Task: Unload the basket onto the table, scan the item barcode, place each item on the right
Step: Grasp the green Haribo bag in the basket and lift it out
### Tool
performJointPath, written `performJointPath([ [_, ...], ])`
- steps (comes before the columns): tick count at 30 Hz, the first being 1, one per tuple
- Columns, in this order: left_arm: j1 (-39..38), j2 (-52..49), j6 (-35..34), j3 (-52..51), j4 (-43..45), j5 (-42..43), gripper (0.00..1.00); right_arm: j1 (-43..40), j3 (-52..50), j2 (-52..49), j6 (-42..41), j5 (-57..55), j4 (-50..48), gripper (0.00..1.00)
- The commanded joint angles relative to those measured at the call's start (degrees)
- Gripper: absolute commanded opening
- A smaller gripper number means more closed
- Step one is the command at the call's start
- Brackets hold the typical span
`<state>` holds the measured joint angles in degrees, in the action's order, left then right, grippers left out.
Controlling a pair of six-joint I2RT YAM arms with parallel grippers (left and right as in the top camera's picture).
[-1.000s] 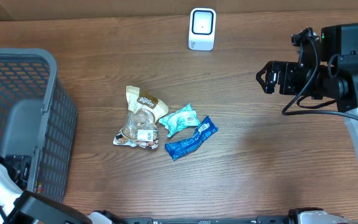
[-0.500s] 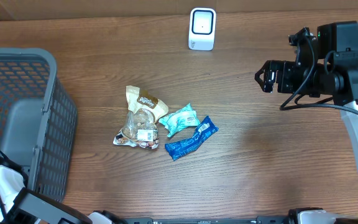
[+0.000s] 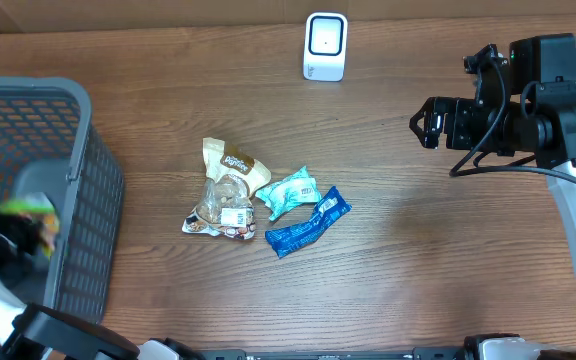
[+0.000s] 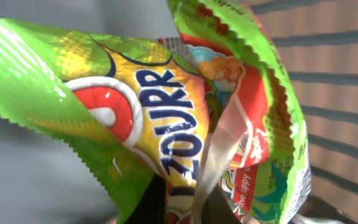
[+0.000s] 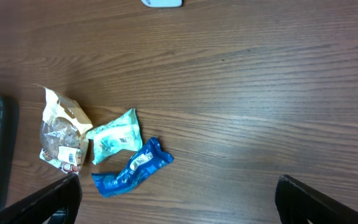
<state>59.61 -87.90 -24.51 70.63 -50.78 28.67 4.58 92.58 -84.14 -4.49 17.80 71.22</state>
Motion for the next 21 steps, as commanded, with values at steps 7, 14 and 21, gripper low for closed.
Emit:
performJointPath([
  [7, -13.7, 6.9, 17.3, 36.2, -16.5, 14.6, 0.04, 0.2, 1.2, 0.0, 0.0, 0.3, -0.6, 1.00],
  [14, -46.1, 8.9, 23.3, 36.9, -26.1, -9.3, 0.04, 0.2, 1.2, 0.0, 0.0, 0.3, -0.7, 1.00],
  [21, -73.3, -3.9, 23.3, 28.7, -22.6, -12.3, 0.04, 0.2, 1.2, 0.0, 0.0, 0.3, -0.6, 1.00],
])
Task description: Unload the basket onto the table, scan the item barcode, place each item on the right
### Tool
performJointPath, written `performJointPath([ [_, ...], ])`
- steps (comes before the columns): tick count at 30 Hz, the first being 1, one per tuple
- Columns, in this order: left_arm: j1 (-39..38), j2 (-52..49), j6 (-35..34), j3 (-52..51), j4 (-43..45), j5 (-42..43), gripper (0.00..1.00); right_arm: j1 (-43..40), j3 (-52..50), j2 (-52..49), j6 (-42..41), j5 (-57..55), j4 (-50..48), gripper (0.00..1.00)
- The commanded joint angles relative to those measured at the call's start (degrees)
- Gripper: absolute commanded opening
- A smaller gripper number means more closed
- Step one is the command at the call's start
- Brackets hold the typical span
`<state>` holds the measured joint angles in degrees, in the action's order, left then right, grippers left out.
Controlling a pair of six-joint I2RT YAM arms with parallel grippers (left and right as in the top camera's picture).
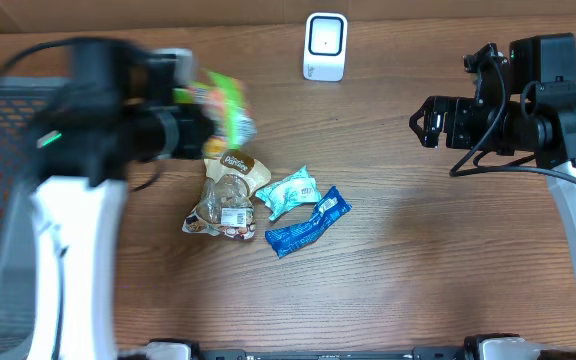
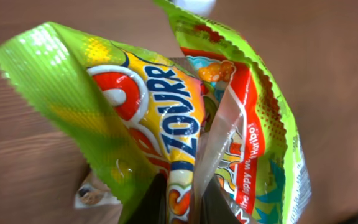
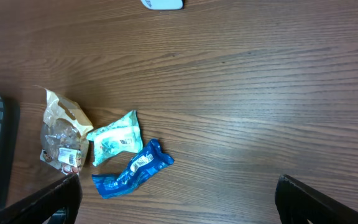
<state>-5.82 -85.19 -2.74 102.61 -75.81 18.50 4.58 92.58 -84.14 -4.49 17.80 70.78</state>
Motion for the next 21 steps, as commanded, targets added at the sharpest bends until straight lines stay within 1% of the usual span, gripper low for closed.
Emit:
performJointPath([
  [1, -9.7, -8.8, 1.5, -3.8, 3.6, -1.3, 0.04, 0.2, 1.2, 0.0, 0.0, 0.3, -0.2, 1.00],
  [3, -13.1, -14.1, 1.5, -4.0, 5.3, 2.2, 0.04, 0.2, 1.2, 0.0, 0.0, 0.3, -0.1, 1.00],
  [5, -15.2, -18.8, 1.5, -4.0, 7.4, 7.5, 0.04, 0.2, 1.2, 0.0, 0.1, 0.3, 0.0, 1.00],
  [6, -15.8, -20.9, 1.5, -4.0, 8.6, 10.4, 0.04, 0.2, 1.2, 0.0, 0.1, 0.3, 0.0, 1.00],
  [7, -16.5, -23.7, 1.5, -4.0, 10.5, 15.4, 0.04, 0.2, 1.2, 0.0, 0.1, 0.3, 0.1, 1.00],
  [10, -16.6, -26.7, 2.6, -4.0, 13.2, 23.1, 0.04, 0.2, 1.2, 0.0, 0.1, 0.3, 0.1, 1.00],
  [12, -15.8, -27.1, 5.3, -4.0, 14.8, 29.7, 0.04, 0.2, 1.2, 0.0, 0.1, 0.3, 0.1, 1.00],
  [15, -14.3, -26.5, 9.3, -3.3, 14.8, 37.6, 0.04, 0.2, 1.2, 0.0, 0.1, 0.3, 0.0, 1.00],
  [16, -13.3, -26.2, 10.5, -3.0, 14.8, 41.2, 0.04, 0.2, 1.2, 0.0, 0.1, 0.3, 0.0, 1.00],
  [17, -11.9, -25.7, 11.9, -2.9, 14.9, 46.4, 0.04, 0.2, 1.2, 0.0, 0.1, 0.3, 0.0, 1.00],
  [20, -8.8, -25.3, 14.6, -2.9, 15.0, 56.6, 0.04, 0.2, 1.2, -0.1, 0.1, 0.3, 0.0, 1.00],
  [21, -7.1, -25.3, 15.6, -2.9, 15.0, 61.6, 0.04, 0.2, 1.2, -0.3, 0.1, 0.2, 0.0, 1.00],
])
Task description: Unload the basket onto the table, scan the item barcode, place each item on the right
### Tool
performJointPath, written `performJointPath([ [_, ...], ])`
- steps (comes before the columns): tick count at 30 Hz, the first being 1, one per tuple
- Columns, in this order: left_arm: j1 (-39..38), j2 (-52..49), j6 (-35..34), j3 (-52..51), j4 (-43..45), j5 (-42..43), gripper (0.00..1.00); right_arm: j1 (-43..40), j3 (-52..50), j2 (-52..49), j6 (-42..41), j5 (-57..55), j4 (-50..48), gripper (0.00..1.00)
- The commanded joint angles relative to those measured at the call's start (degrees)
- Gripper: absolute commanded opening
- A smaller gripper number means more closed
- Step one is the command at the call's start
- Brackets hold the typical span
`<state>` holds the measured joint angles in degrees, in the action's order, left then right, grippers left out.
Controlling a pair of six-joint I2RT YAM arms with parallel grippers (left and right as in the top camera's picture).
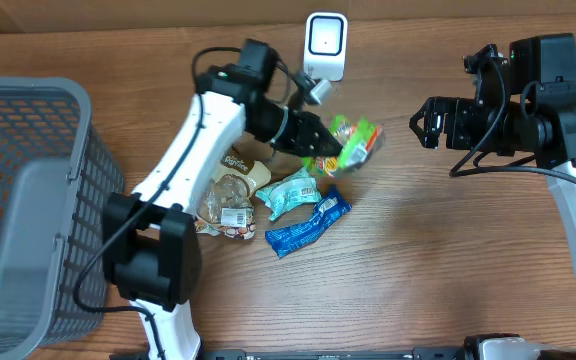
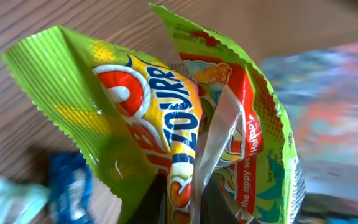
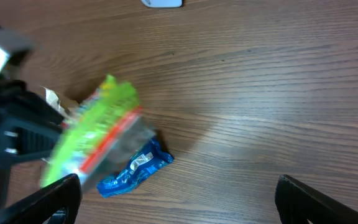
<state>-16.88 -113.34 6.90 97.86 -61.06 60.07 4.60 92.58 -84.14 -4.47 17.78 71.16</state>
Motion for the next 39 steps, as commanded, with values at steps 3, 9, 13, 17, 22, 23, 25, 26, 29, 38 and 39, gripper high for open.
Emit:
performJointPath([
  [3, 7.0, 2.9, 8.0, 1.8, 0.3, 28.1, 0.04, 0.2, 1.2, -0.8, 0.2, -1.1, -0.4, 1.00],
  [9, 8.9, 2.9, 7.2, 2.1, -0.2, 30.6, 0.04, 0.2, 1.2, -3.0, 0.2, -3.1, -1.2, 1.00],
  [13, 8.8, 2.9, 3.9, 4.8, -0.1, 30.5, 0.04, 0.2, 1.2, -4.5, 0.2, -3.1, -1.7, 1.00],
  [17, 8.8, 2.9, -1.7, 14.6, 0.8, 30.5, 0.04, 0.2, 1.2, -5.6, 0.0, -3.1, -1.7, 1.00],
  [22, 8.8, 2.9, -27.7, 29.9, 6.1, 20.3, 0.04, 0.2, 1.2, -5.6, 0.0, -3.1, -1.7, 1.00],
  [23, 8.5, 2.9, -33.0, 32.9, 6.3, 16.1, 0.04, 0.2, 1.2, -5.6, 0.0, -3.1, -1.7, 1.00],
  [25, 7.7, 2.9, -34.9, 35.5, 8.2, 15.1, 0.04, 0.2, 1.2, -5.6, 0.0, -3.1, -1.6, 1.00],
  [26, 7.4, 2.9, -35.9, 36.3, 8.9, 15.1, 0.04, 0.2, 1.2, -5.6, 0.0, -3.1, -1.5, 1.00],
  [29, 6.6, 2.9, -38.1, 37.0, 10.3, 15.1, 0.04, 0.2, 1.2, -5.6, 0.0, -3.1, -1.3, 1.00],
  [38, 6.3, 2.9, -36.5, 37.0, 10.1, 9.3, 0.04, 0.2, 1.2, -5.6, 0.0, -3.1, -1.2, 1.00],
  [39, 6.3, 2.9, -36.0, 37.0, 10.0, 8.3, 0.04, 0.2, 1.2, -5.6, 0.0, -3.1, -1.2, 1.00],
])
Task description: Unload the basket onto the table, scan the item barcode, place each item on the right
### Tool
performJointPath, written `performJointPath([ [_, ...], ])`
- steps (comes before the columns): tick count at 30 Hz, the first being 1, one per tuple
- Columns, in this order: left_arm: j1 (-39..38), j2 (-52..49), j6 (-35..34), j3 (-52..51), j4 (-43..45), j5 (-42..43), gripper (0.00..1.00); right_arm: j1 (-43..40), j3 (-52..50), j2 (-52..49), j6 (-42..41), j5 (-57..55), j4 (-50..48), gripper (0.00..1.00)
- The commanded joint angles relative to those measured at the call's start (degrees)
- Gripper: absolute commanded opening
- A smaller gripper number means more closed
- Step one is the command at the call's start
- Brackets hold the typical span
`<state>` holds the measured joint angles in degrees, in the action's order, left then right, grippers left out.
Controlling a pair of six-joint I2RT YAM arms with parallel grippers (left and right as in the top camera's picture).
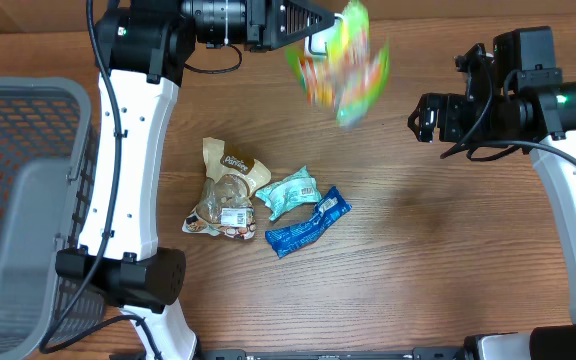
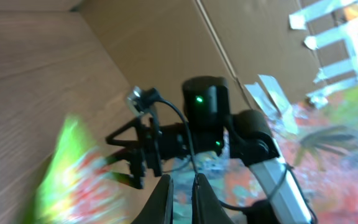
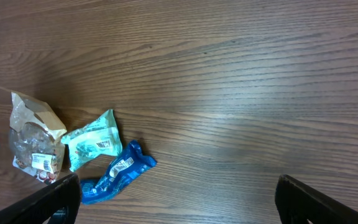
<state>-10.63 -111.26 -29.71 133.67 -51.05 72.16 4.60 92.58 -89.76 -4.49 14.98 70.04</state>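
Observation:
The green and yellow candy bag point(image 1: 343, 60) is a blur in the air at the table's far side, just right of my left gripper point(image 1: 313, 20), which is raised high. In the left wrist view the bag point(image 2: 73, 177) smears to the left of the fingers point(image 2: 165, 199). They stand together with only a thin slit and nothing between them. The white scanner is almost wholly covered by this arm and the bag. My right gripper point(image 1: 423, 118) hangs wide open over the right side of the table, its fingers point(image 3: 48, 199) empty.
Three packets lie mid-table: a clear nut bag point(image 1: 223, 200), a teal packet point(image 1: 288, 192) and a blue packet point(image 1: 308, 222). A grey mesh basket point(image 1: 93, 180) stands at the left edge. A cardboard wall runs along the back.
My left gripper held the candy bag low over the table in front of the scanner. Now the arm is raised, the bag is out of the fingers, and the right wrist view has shifted slightly.
My left gripper was shut on the candy bag inside the basket. Then it held the bag over the table's left part, then in front of the scanner beside the packets. Now the arm is up and the bag is loose beside it. The right gripper stayed open.

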Motion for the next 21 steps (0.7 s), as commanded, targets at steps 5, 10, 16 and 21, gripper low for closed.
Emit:
performJointPath([
  [5, -1.2, 0.8, 11.2, 1.0, -12.1, -22.4, 0.04, 0.2, 1.2, 0.0, 0.0, -0.3, -0.1, 1.00],
  [10, -6.3, 0.3, 16.6, 0.2, -20.2, -44.7, 0.16, 0.2, 1.2, 0.0, -0.2, -0.3, -0.2, 1.00],
  [16, -13.6, -4.9, 18.6, 0.2, -25.4, -65.2, 0.58, 0.2, 1.2, 0.0, -0.2, 0.5, 0.2, 1.00],
  [21, -15.0, -13.7, 19.5, 0.2, -27.8, -70.4, 0.72, 0.2, 1.2, 0.0, 0.1, 0.5, 1.6, 1.00],
])
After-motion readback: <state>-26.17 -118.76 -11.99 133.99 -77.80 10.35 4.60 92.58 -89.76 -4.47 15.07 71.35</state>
